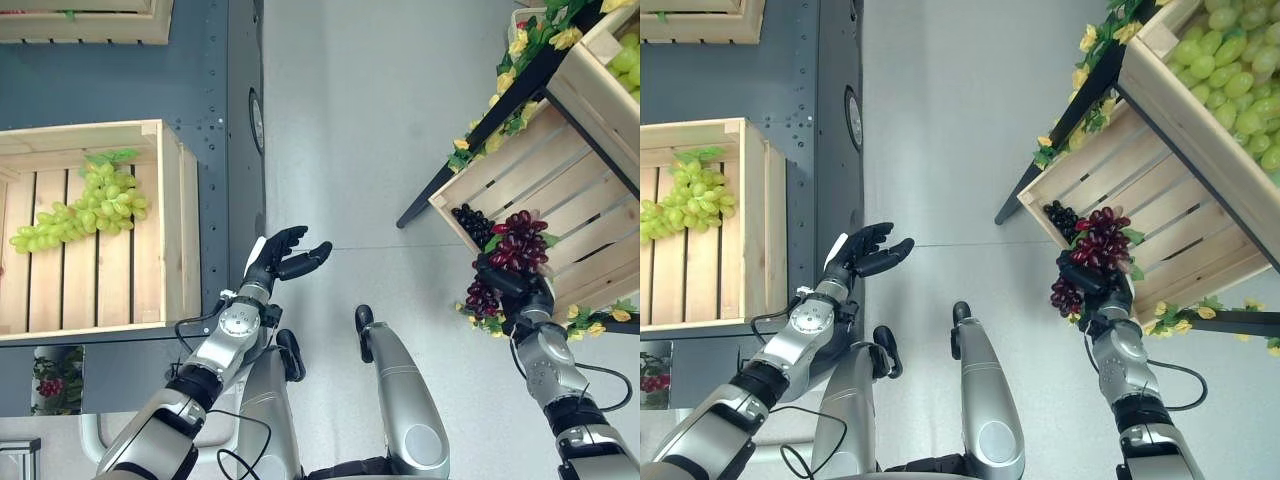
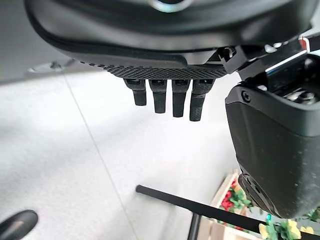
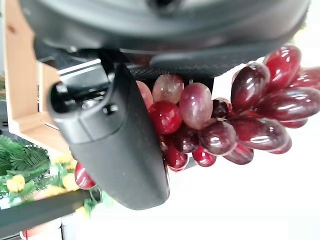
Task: Pick up the fruits from the basket on one side to the basket on the other side
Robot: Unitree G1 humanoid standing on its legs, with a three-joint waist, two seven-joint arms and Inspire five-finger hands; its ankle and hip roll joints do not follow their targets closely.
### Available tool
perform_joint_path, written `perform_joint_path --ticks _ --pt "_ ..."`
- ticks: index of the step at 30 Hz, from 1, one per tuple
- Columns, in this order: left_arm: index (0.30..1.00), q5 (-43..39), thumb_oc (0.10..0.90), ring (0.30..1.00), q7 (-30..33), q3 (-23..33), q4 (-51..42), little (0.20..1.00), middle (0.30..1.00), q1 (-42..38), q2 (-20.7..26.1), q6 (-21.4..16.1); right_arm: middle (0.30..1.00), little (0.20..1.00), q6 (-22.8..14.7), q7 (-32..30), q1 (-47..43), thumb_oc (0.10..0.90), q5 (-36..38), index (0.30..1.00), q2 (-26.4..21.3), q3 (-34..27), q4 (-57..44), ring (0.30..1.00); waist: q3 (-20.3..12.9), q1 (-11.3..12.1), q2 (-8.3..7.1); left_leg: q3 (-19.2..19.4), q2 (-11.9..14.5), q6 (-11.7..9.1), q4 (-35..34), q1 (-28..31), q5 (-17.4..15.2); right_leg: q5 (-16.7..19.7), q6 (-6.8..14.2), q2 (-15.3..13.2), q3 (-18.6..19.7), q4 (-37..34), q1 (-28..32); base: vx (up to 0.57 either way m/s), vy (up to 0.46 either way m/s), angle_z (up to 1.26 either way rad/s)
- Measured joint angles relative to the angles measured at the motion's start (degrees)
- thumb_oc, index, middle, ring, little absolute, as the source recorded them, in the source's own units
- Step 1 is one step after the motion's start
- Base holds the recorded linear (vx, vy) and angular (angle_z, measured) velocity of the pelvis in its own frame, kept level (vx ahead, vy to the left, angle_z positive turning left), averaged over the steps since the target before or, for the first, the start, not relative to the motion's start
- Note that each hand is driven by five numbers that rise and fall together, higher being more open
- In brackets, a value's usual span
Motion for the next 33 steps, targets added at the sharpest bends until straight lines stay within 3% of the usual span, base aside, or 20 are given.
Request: perform_joint_path --ticks 9,14,19,20,21,26,33 --pt "0.9 -1.3 0.8 0.9 -2.0 -2.6 -0.5 0.9 0.9 -4.0 0.7 0.1 0.3 0.3 0.4 -4.4 -6.2 0.4 -0.6 0.3 -9.9 -0.3 9.8 0.3 0.0 1.4 0.12 -4.2 0.1 -1.6 4.9 -6.3 -1.0 -1.4 -1.8 1.3 -1.8 4.5 -5.3 -0.02 -0.059 0.01" --pt "0.9 -2.3 0.8 0.9 -2.7 -5.0 -0.4 0.9 0.9 -4.0 2.9 0.3 0.3 0.3 5.5 -5.3 -13.6 0.4 -1.3 0.3 -16.2 -0.5 17.2 0.3 0.0 2.2 0.12 -5.8 0.0 -2.0 6.4 -8.6 -1.2 -1.8 -2.5 1.6 -2.8 5.8 -7.3 -0.02 -0.034 0.04" --pt "0.9 -2.4 0.8 0.9 -2.9 -5.2 -0.4 0.9 0.9 -4.0 3.4 0.3 0.3 0.3 7.4 -5.6 -18.4 0.4 -4.2 0.3 -18.2 -0.6 20.2 0.3 0.0 3.2 0.13 -6.3 0.0 -2.0 6.4 -8.9 -1.3 -1.9 -2.6 1.7 -3.2 5.9 -7.4 0.0 -0.01 0.02" --pt "0.9 -2.4 0.8 0.9 -2.9 -5.3 -0.4 0.9 0.9 -4.0 3.5 0.3 0.721 0.721 7.5 -5.6 -18.8 0.681 -5.2 0.721 -18.3 -0.6 20.3 0.721 0.0 3.4 0.13 -6.4 0.0 -2.0 6.3 -8.9 -1.2 -1.9 -2.6 1.6 -3.3 5.9 -7.3 0.0 0.0 0.0" --pt "0.9 -2.4 0.8 0.9 -2.9 -5.5 -0.4 0.9 0.9 -4.0 3.6 0.3 0.9 0.9 7.8 -5.6 -19.6 0.8 -6.4 0.9 -18.5 -0.5 21.1 0.9 0.0 3.9 0.14 -6.4 0.0 -1.9 6.3 -9.0 -1.2 -2.0 -2.6 1.6 -3.3 5.9 -7.3 0.0 0.0 0.0" --pt "0.9 -2.9 0.8 0.9 -2.9 -6.0 -0.1 0.9 0.9 -4.0 4.4 0.3 0.9 0.9 10.8 -6.4 -23.2 0.8 -10.5 0.9 -18.7 0.7 23.1 0.9 0.0 4.8 0.15 -6.7 -0.3 -1.8 6.2 -9.1 -1.1 -2.1 -2.5 1.1 -3.8 5.9 -7.3 -0.01 0.012 0.06" --pt "0.9 -3.4 0.8 0.9 -3.8 -6.0 -0.1 0.9 0.9 -4.1 4.5 0.2 0.9 0.9 11.9 -6.4 -23.6 0.8 -13.3 0.9 -18.7 1.9 23.3 0.9 0.0 5.6 0.15 -6.8 -0.6 -1.9 6.2 -9.0 -1.1 -2.5 -2.4 0.7 -4.1 6.1 -7.1 0.0 0.002 0.03"
